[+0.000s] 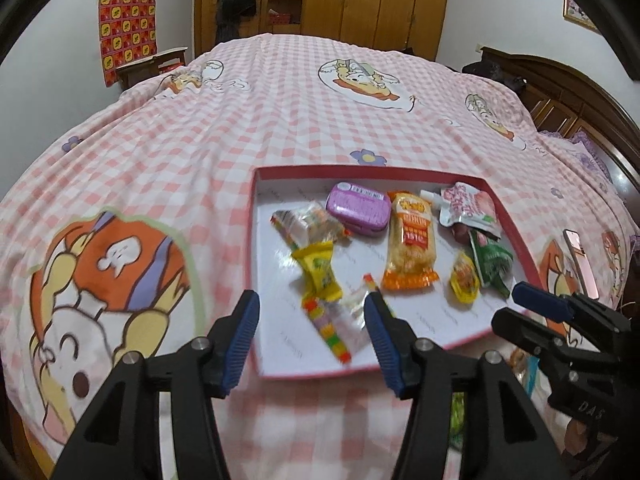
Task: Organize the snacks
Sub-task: 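Withdraw both grippers from the box toward the remaining snacks, then grasp another yellow candy with the left gripper while the right grasps a green snack bag, then carry the yellow candy and green bag into the box and open both grippers, then withdraw both grippers from the box toward the last loose snacks, then grasp the clear blue-ended candy with the left gripper while the right grasps the chocolate ball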
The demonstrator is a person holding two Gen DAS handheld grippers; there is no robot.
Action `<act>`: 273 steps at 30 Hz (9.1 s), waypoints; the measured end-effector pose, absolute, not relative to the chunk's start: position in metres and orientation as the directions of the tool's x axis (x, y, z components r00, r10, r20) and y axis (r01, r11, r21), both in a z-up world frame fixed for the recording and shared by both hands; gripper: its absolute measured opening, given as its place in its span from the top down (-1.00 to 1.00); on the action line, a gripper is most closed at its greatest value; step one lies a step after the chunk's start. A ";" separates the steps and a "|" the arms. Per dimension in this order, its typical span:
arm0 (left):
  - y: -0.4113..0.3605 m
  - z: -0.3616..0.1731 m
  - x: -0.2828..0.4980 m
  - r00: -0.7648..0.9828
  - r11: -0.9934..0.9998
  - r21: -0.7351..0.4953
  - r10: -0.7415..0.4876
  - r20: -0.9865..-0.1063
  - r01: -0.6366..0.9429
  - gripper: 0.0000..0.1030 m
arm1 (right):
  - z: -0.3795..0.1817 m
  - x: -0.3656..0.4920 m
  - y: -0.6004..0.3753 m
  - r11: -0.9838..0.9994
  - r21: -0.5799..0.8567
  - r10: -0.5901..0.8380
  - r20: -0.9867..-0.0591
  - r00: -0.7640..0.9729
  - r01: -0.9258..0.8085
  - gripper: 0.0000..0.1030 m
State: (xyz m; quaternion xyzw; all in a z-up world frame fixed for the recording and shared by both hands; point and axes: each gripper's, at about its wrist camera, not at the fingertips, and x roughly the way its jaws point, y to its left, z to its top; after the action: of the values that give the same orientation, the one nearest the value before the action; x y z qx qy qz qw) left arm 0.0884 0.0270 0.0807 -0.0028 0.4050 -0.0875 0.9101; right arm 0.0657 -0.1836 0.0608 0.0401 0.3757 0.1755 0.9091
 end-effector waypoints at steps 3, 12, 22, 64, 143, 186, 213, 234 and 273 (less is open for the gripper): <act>0.033 0.082 0.076 0.656 0.986 -0.074 -0.156 -0.738 0.152 -0.12 | 0.061 0.056 -0.187 0.933 0.214 0.355 -0.676 0.646 -0.289 0.03; 0.046 0.080 0.043 0.648 0.987 -0.081 -0.151 -0.747 0.137 -0.12 | 0.056 0.034 -0.192 0.936 0.206 0.346 -0.695 0.631 -0.286 0.03; 0.056 0.068 0.020 0.607 0.986 -0.095 -0.159 -0.779 0.136 -0.12 | 0.047 0.013 -0.199 0.937 0.215 0.343 -0.707 0.619 -0.274 0.03; 0.057 0.022 -0.017 0.548 0.970 -0.097 -0.207 -0.810 0.222 0.31 | 0.015 0.015 -0.139 0.927 0.134 0.325 -0.753 0.572 -0.350 0.02; -0.016 0.064 0.153 0.675 0.969 -0.074 -0.218 -0.705 0.235 0.53 | 0.070 0.119 -0.182 0.950 0.140 0.296 -0.690 0.661 -0.279 0.26; -0.001 0.043 0.172 0.649 0.980 -0.124 -0.198 -0.734 0.158 0.52 | 0.040 0.151 -0.182 0.956 0.166 0.286 -0.708 0.646 -0.241 0.25; -0.004 0.082 0.106 0.655 0.967 -0.168 -0.255 -0.711 0.194 -0.02 | 0.078 0.099 -0.185 0.940 0.175 0.336 -0.623 0.706 -0.293 0.05; -0.034 0.078 0.042 0.591 0.937 -0.202 -0.337 -0.733 0.285 -0.02 | 0.066 0.038 -0.232 0.957 0.219 0.291 -0.682 0.671 -0.192 0.05; -0.112 0.027 0.030 0.427 0.856 -0.259 -0.459 -0.779 0.448 -0.03 | 0.023 0.017 -0.284 0.960 0.271 0.252 -0.728 0.637 -0.069 0.05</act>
State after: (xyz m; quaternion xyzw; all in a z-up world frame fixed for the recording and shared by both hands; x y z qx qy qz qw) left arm 0.0301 -0.1118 0.0272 -0.0060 0.4633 -0.2684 0.8446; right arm 0.0167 -0.2842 0.0226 0.1098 0.4163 0.0891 0.8981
